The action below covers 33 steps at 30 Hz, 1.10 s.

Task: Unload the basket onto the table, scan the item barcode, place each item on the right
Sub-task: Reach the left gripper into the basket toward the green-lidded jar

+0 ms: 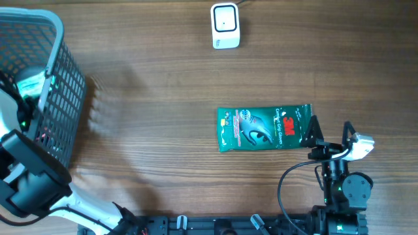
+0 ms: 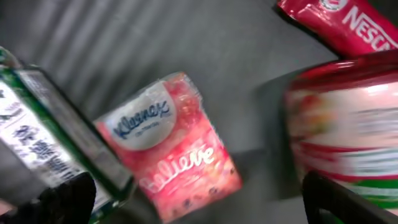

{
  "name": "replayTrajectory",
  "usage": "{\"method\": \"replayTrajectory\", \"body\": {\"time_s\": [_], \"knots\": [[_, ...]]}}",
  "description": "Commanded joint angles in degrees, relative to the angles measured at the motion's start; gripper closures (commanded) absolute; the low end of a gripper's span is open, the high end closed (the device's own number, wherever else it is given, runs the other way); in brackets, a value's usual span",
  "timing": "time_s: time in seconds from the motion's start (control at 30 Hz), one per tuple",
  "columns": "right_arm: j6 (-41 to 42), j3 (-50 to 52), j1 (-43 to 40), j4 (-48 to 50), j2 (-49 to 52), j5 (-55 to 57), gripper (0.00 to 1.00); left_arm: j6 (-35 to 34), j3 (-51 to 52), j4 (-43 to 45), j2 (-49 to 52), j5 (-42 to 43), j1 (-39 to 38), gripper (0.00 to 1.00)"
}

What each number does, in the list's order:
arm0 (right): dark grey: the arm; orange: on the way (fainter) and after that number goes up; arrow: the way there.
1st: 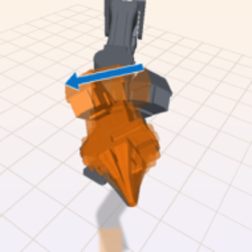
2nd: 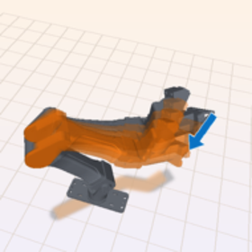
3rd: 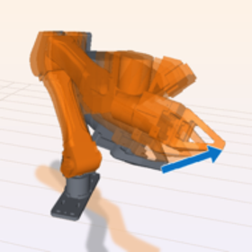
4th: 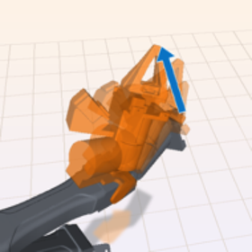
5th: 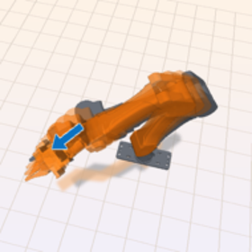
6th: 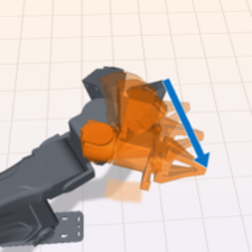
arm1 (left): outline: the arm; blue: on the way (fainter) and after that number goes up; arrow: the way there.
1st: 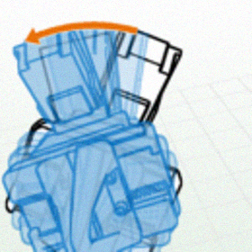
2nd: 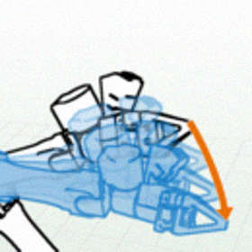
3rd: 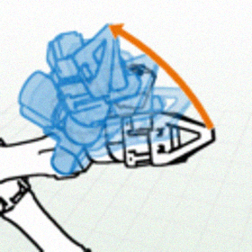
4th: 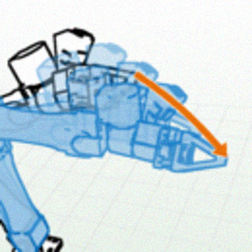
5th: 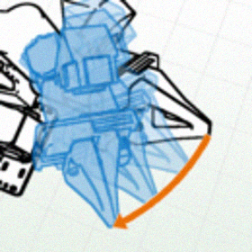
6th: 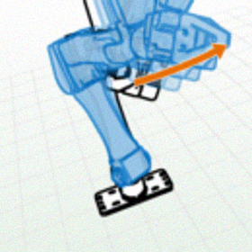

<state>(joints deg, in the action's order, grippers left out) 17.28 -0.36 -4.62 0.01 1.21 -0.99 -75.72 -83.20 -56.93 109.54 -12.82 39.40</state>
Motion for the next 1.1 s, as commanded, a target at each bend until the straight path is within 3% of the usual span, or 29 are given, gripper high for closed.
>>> {"method": "replayTrajectory", "body": {"time_s": [0.0,0.4,0.67,0.8,0.93,1.07], "knots": [[-0.66,0.07,0.17,0.31,-0.28,0.39,0.00,-4.46,1.33,3.96,0.00,-1.66,0.26,0.00],[-0.63,0.07,0.17,0.31,-0.28,0.42,0.00,-3.67,0.07,1.55,-4.96,12.81,0.09,0.00],[-0.63,0.07,0.17,0.28,-0.28,0.42,0.00,-2.56,-0.83,3.26,-14.36,-1.97,0.11,0.00],[-0.63,0.07,0.17,0.31,-0.28,0.39,0.01,-4.48,-0.81,5.14,-11.54,-2.75,0.11,0.00],[-0.66,0.07,0.17,0.31,-0.28,0.42,0.00,-13.55,-0.81,7.96,-6.60,-4.72,0.11,0.00],[-0.63,0.07,0.17,0.31,-0.28,0.42,0.00,-13.92,-0.81,13.20,-1.51,-5.31,0.15,0.00]]}}
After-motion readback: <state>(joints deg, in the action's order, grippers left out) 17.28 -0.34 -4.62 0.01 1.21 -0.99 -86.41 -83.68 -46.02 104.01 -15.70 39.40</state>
